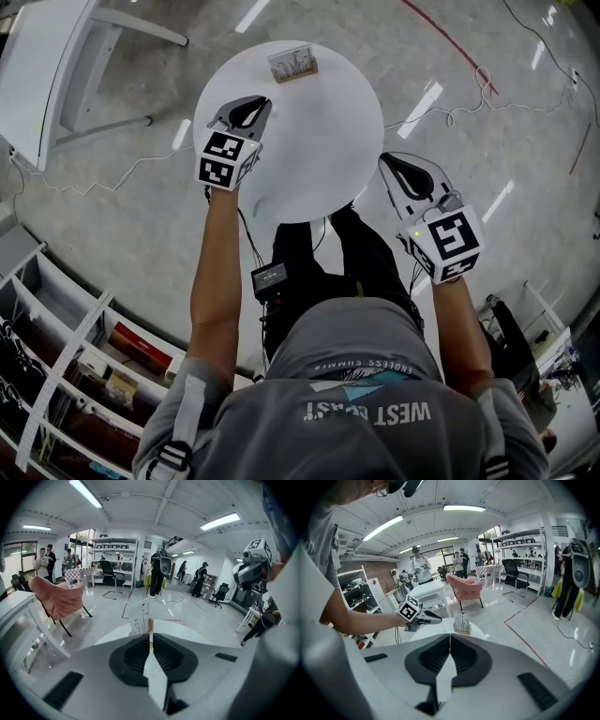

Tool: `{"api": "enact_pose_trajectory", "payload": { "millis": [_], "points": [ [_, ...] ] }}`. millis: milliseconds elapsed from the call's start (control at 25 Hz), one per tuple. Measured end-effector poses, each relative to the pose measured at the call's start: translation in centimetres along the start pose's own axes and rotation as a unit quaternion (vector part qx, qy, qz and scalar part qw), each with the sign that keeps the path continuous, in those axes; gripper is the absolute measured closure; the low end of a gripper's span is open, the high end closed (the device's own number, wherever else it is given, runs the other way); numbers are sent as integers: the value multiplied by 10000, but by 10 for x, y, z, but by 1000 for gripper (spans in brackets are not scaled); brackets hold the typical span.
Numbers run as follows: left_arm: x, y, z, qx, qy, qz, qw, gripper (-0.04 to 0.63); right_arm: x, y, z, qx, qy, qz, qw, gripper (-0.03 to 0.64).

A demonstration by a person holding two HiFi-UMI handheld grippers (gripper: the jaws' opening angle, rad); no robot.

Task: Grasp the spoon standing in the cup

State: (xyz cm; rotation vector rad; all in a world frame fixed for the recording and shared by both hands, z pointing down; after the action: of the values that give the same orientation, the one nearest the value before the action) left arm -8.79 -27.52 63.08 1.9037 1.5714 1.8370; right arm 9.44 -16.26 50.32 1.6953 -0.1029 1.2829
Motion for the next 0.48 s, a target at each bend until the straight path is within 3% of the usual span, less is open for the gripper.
{"api": "enact_pose_trajectory", "payload": {
  "millis": [240,480],
  "points": [
    [-1,-11,-2,-112,70,14,9999,568,-2,1,-2,2,-10,9,10000,614],
    [8,-7,-1,-101,30,-266,9996,507,0,1,-4,8,-30,-12,10000,614]
  ]
}}
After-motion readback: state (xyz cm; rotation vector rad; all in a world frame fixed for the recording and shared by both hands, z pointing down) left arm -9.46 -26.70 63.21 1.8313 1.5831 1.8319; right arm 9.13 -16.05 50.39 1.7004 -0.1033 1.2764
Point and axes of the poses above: the fingertips, and each gripper's own axes: y forward along the fingers, z to its right, x out of its underside, the point moved 1 cm from there along -y, backward along the fingers, and after that the axes turned 15 degrees about -y, right-handed, at the moved point
